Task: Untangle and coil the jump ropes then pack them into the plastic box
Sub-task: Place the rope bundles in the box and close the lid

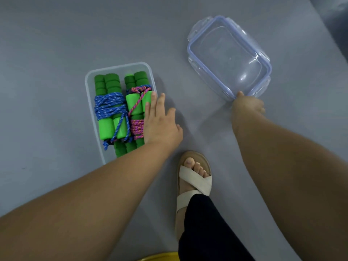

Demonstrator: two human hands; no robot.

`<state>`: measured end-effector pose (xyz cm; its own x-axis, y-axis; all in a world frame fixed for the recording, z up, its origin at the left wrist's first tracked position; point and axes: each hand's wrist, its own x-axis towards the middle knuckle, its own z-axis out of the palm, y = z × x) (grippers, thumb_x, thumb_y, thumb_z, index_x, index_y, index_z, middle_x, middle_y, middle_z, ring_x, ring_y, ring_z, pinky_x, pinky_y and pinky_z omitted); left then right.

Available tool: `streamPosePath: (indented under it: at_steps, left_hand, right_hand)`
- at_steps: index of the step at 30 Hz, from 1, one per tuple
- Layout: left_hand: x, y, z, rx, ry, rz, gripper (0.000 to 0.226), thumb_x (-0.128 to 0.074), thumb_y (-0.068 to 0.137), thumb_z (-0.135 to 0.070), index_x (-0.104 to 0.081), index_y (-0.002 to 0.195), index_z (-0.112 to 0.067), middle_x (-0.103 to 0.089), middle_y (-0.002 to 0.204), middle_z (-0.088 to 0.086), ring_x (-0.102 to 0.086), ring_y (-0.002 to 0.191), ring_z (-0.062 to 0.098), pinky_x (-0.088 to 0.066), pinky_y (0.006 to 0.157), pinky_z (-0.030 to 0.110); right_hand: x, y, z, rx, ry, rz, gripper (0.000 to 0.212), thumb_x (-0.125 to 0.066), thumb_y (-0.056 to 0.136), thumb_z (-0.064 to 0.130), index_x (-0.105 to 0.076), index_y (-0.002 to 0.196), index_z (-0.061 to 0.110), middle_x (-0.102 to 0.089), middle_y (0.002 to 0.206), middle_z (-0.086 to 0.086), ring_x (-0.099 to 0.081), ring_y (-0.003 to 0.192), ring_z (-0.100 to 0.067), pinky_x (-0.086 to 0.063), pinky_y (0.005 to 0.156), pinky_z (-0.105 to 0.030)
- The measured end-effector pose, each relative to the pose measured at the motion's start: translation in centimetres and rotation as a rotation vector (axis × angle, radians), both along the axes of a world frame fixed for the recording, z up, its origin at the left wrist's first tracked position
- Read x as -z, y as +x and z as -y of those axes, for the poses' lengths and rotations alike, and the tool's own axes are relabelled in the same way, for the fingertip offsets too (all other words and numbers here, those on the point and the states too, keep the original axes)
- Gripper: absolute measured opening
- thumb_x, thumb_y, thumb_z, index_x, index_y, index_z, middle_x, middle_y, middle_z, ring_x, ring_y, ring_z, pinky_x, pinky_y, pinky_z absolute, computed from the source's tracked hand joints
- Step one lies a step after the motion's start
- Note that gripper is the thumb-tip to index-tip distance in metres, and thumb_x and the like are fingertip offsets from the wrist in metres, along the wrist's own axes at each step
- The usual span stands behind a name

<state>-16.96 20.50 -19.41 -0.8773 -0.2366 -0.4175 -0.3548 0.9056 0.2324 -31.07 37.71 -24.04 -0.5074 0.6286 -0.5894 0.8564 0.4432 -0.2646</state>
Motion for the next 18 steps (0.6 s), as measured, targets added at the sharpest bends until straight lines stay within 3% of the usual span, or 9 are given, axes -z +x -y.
streamPosePath:
  at_steps: [6, 10, 14, 16, 18]
  left_hand:
    - [-0.3, 0.0, -0.1, -0.023, 0.024, 0.004, 0.047, -0.048, 0.090, -0.030, -0.045, 0.136, -0.019, 0.001, 0.158, 0.009, 0.012, 0.145, 0.029, 0.008, 0.117, 0.037]
    - [-0.8, -0.9, -1.4, 0.042, 0.014, -0.083, 0.050, -0.048, 0.089, -0.027, -0.041, 0.137, -0.016, 0.001, 0.158, 0.012, 0.011, 0.145, 0.031, 0.007, 0.116, 0.039]
    - [-0.1, -3.8, -4.3, -0.011, 0.317, 0.087, 0.057, -0.047, 0.091, -0.023, -0.028, 0.145, -0.015, 0.005, 0.159, 0.006, -0.008, 0.146, 0.024, -0.016, 0.114, 0.033]
    - [0.9, -5.7, -5.4, -0.181, 0.490, 0.203, 0.056, -0.049, 0.091, -0.024, -0.031, 0.144, -0.016, -0.008, 0.157, 0.009, -0.026, 0.140, 0.023, -0.028, 0.108, 0.032]
    - [1.9, -7.5, -6.0, -0.396, 0.609, 0.207, 0.045, -0.052, 0.088, -0.024, -0.046, 0.132, -0.013, -0.038, 0.143, 0.015, -0.047, 0.123, 0.029, -0.039, 0.098, 0.032]
  right_hand:
    - [0.9, 1.7, -0.7, 0.056, -0.249, -0.026, 0.042, -0.042, 0.095, 0.019, -0.043, 0.134, 0.005, -0.047, 0.139, -0.011, -0.048, 0.126, -0.027, -0.043, 0.090, -0.034]
    - [1.1, 1.7, -1.6, 0.054, -0.049, -0.121, 0.057, -0.060, 0.082, 0.031, -0.044, 0.131, 0.006, -0.044, 0.135, -0.012, -0.050, 0.119, -0.025, -0.041, 0.095, -0.033]
    - [0.8, -1.0, -2.9, -0.071, 0.025, -0.091, 0.081, -0.062, 0.080, 0.049, -0.029, 0.141, 0.007, -0.031, 0.142, -0.011, -0.039, 0.127, -0.026, -0.034, 0.102, -0.033]
    - [0.9, -1.9, -3.3, -0.187, 0.053, -0.046, 0.084, -0.063, 0.078, 0.053, -0.031, 0.140, 0.008, -0.032, 0.141, -0.010, -0.038, 0.127, -0.025, -0.034, 0.100, -0.033]
    - [0.8, -1.9, -3.4, -0.165, 0.011, -0.019, 0.089, -0.071, 0.070, 0.054, -0.036, 0.136, 0.006, -0.034, 0.138, -0.012, -0.043, 0.124, -0.026, -0.037, 0.101, -0.036]
